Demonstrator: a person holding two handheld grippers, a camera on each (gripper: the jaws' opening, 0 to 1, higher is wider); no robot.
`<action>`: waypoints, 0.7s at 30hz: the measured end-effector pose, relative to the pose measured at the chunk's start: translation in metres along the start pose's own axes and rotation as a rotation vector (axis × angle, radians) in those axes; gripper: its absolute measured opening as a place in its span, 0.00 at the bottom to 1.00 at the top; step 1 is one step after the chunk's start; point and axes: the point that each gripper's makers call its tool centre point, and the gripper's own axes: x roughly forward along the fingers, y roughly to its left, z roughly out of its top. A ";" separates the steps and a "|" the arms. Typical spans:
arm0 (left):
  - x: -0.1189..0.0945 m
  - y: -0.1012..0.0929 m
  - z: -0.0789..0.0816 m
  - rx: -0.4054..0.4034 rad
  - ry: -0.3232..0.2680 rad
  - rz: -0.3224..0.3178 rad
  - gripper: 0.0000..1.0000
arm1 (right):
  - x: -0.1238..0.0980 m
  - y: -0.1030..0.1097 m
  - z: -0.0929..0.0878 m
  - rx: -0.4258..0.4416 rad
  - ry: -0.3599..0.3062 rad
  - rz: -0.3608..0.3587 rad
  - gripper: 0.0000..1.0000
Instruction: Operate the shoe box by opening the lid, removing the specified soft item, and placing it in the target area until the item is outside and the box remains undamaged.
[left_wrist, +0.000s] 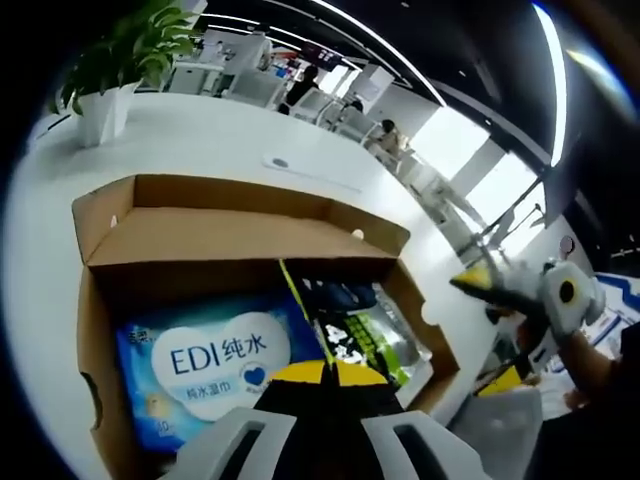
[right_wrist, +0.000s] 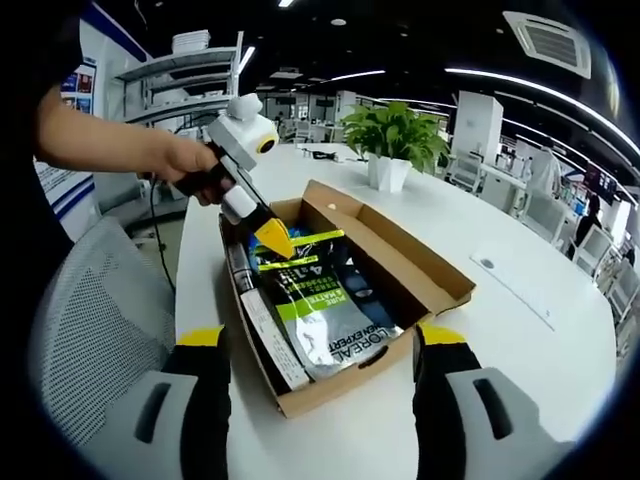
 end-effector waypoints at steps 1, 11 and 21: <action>0.000 0.000 0.000 -0.003 0.000 0.001 0.00 | 0.001 0.000 0.000 -0.001 -0.001 0.000 0.66; -0.004 -0.005 0.005 -0.009 -0.002 0.009 0.00 | 0.020 0.000 0.000 -0.031 0.009 -0.002 0.56; -0.008 -0.011 0.012 -0.025 -0.010 0.016 0.00 | 0.037 0.001 -0.003 -0.057 0.025 0.000 0.48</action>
